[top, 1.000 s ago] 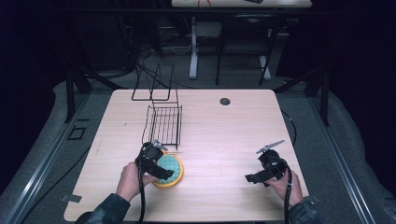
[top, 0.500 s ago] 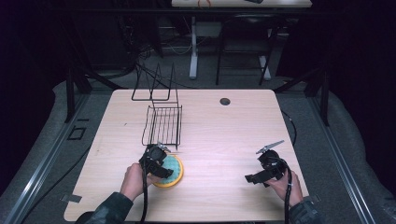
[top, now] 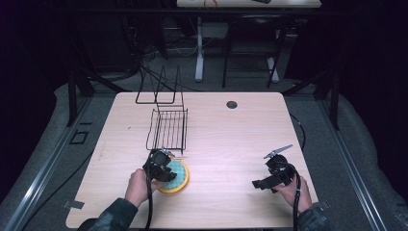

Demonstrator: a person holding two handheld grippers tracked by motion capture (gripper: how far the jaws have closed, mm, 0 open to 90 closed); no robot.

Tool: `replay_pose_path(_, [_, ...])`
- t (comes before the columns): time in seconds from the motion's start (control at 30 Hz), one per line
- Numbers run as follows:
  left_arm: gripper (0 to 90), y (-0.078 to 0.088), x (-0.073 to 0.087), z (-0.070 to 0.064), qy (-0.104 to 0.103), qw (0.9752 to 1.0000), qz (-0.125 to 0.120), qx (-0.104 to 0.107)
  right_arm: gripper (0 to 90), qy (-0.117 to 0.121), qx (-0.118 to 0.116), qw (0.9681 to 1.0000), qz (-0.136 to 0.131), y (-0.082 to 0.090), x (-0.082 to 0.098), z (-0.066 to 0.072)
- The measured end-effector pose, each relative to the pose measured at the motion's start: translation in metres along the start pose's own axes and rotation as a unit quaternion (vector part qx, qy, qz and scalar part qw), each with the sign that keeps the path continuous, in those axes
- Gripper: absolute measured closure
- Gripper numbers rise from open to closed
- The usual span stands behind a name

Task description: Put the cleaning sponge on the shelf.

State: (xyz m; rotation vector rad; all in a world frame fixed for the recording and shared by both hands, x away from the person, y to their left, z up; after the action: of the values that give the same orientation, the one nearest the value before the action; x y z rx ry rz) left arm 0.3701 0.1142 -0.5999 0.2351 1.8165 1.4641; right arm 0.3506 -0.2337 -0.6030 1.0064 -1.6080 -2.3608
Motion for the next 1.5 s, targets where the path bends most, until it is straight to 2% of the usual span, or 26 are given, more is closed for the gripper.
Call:
replay_pose_path(0.27, [74.4,0.001,0.000,-0.002,-0.012,0.9999,-0.003,0.000,6.9,-0.001,-0.001,1.0000,-0.001,0.001,0.000,0.000])
replay_pose_path(0.47, [84.4,0.002,0.000,-0.001,-0.006,0.9999,-0.011,0.009,8.4,0.002,-0.002,1.0000,0.000,0.000,0.001,0.000])
replay_pose_path(0.67, [88.0,0.003,0.000,-0.001,-0.010,0.9998,-0.016,0.010,8.4,0.004,-0.003,1.0000,0.003,0.000,0.001,0.001])
replay_pose_path(0.8, [88.8,0.004,0.001,-0.002,-0.013,0.9996,-0.020,0.011,8.3,0.004,-0.004,1.0000,0.001,0.000,0.001,0.001])
replay_pose_path(1.2, [89.3,0.012,0.004,-0.004,-0.030,0.9994,-0.013,0.008,8.3,0.008,-0.005,1.0000,0.002,0.001,0.001,0.001])
replay_pose_path(1.5, [89.3,0.021,0.007,-0.001,-0.028,0.9994,-0.018,0.009,8.3,0.006,-0.005,1.0000,0.002,0.001,0.001,0.001])
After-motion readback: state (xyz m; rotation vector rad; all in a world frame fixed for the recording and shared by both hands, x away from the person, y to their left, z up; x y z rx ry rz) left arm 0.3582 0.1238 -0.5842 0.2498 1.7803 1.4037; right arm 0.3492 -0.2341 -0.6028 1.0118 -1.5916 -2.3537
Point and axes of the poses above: each handheld gripper's, and its own axes: y roughly backward along the jaws, x roughly out of its underside, z roughly to its left, the point moved 7 cm from there along -y, roughly forward along the jaws, and after that the axes turned 2 degrees about -x, right-handed, at the moved point
